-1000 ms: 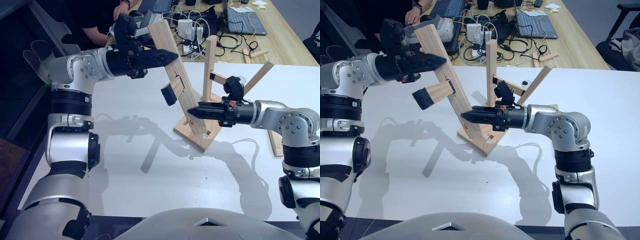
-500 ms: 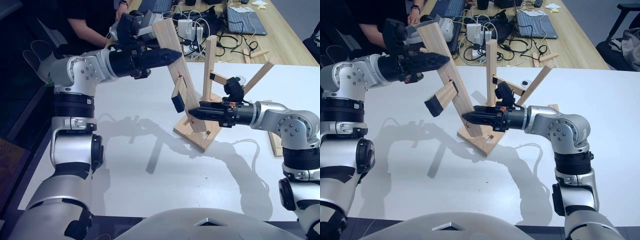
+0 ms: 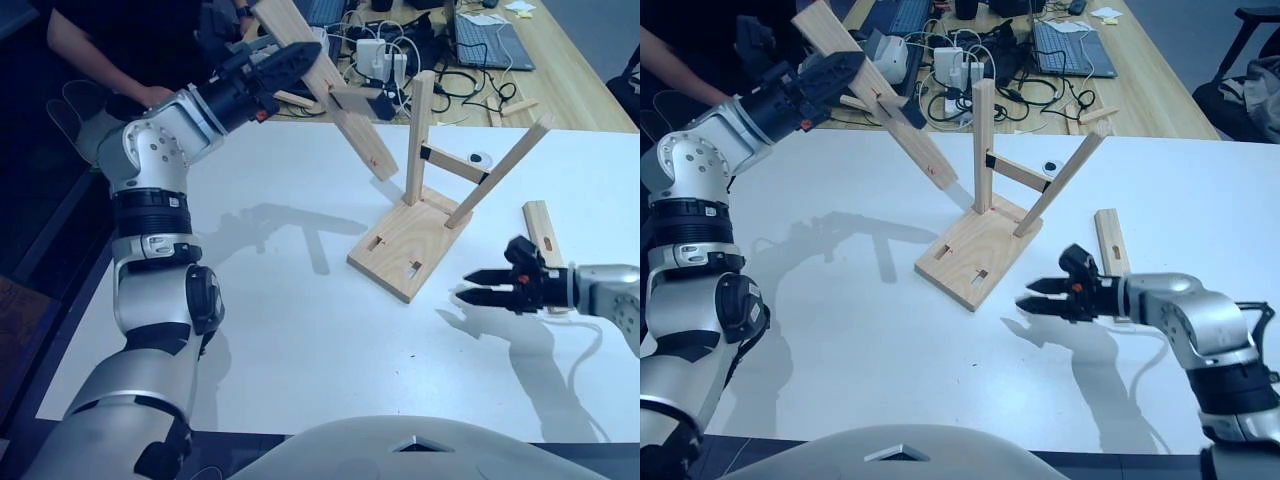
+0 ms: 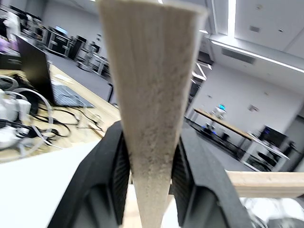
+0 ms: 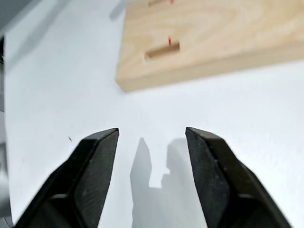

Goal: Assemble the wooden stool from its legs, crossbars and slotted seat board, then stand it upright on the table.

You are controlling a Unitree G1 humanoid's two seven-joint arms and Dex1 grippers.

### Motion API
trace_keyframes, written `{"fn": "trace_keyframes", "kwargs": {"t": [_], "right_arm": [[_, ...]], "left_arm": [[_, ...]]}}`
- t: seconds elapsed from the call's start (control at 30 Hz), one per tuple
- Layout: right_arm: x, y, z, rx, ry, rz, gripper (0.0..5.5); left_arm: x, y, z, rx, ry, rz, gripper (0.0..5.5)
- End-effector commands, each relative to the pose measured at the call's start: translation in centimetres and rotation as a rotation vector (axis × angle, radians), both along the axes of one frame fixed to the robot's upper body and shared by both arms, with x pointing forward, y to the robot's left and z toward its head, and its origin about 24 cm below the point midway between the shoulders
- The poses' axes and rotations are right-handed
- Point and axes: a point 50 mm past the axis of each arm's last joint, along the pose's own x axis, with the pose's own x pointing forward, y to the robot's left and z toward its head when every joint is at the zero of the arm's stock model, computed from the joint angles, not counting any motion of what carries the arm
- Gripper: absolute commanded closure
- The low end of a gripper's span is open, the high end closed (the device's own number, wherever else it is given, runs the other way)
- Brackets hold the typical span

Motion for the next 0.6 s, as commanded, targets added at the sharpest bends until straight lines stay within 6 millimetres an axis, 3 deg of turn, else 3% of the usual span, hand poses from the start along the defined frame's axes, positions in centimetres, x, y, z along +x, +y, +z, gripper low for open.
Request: {"fn": "trace_keyframes", "kwargs": {"t": [0.03, 0.2, 0.43, 0.6], "right_arm": [[-0.4, -1.2, -2.6, -0.211, -0.033, 0.077, 3.52], [3.4, -0.3, -5.2, -0.333, -0.146, 0.129, 4.44], [7.1, 0.9, -6.1, -0.32, -0.219, 0.129, 5.48], [7.7, 1.5, -6.1, -0.263, -0.25, 0.1, 5.5]], "left_arm": [[-0.4, -0.1, 0.3, -0.035, -0.012, 0.087, 4.47], [-1.0, -1.1, -0.1, -0.049, 0.001, 0.156, 4.47], [-1.5, -0.9, -1.5, -0.025, 0.047, 0.209, 4.47], [-1.1, -0.5, -1.7, 0.025, 0.039, 0.254, 4.47]]}}
